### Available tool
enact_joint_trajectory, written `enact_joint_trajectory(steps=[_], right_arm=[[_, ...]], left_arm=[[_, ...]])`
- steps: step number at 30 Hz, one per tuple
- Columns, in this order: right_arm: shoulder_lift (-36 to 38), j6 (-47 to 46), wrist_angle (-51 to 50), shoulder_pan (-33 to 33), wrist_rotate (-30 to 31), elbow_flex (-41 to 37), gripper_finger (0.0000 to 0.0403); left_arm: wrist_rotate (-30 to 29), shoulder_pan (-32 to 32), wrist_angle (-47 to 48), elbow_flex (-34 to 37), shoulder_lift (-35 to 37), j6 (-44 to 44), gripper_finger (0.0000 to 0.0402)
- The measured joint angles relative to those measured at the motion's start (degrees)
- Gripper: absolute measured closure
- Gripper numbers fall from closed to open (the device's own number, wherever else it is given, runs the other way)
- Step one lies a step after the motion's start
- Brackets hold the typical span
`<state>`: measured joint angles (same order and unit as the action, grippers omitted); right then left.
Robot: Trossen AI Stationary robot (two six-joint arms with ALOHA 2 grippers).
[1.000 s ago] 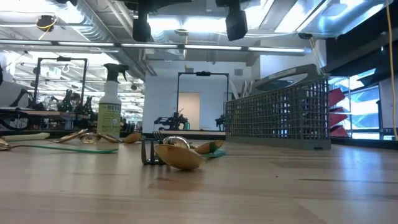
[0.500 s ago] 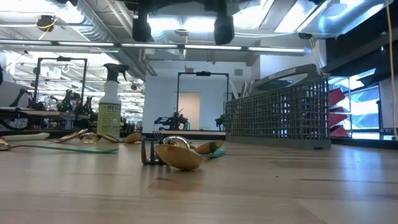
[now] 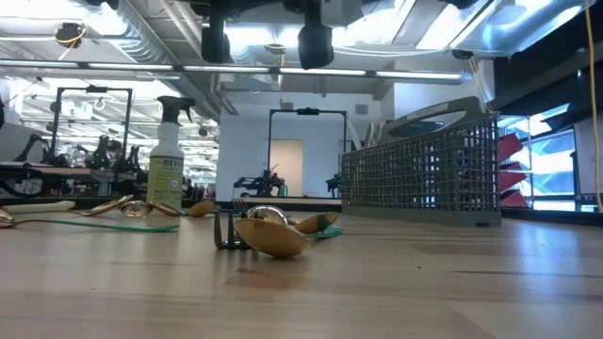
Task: Sort silverware
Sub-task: Put the yellow table knife into the silverware basket
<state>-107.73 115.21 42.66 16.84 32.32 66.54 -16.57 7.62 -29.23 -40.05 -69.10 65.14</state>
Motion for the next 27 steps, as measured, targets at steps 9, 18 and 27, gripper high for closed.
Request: enact_joint_trajectory(steps=[9, 18, 27], right_arm=[[0.01, -2.37, -0.1, 0.04, 0.04, 0.0, 0.039], [0.01, -4.19, -0.1, 0.09, 0.53, -0.02, 0.0394], [-0.01, -4.32, 0.38, 0.11, 1.0, -0.04, 0.0394]], left_arm=[[-0.01, 0.0, -0.07, 0.0, 0.0, -0.48, 0.037], [-0.01, -0.15, -0.02, 0.0, 0.0, -0.51, 0.037], [-0.1, -0.15, -0.04, 0.0, 0.02, -1.69, 0.037]])
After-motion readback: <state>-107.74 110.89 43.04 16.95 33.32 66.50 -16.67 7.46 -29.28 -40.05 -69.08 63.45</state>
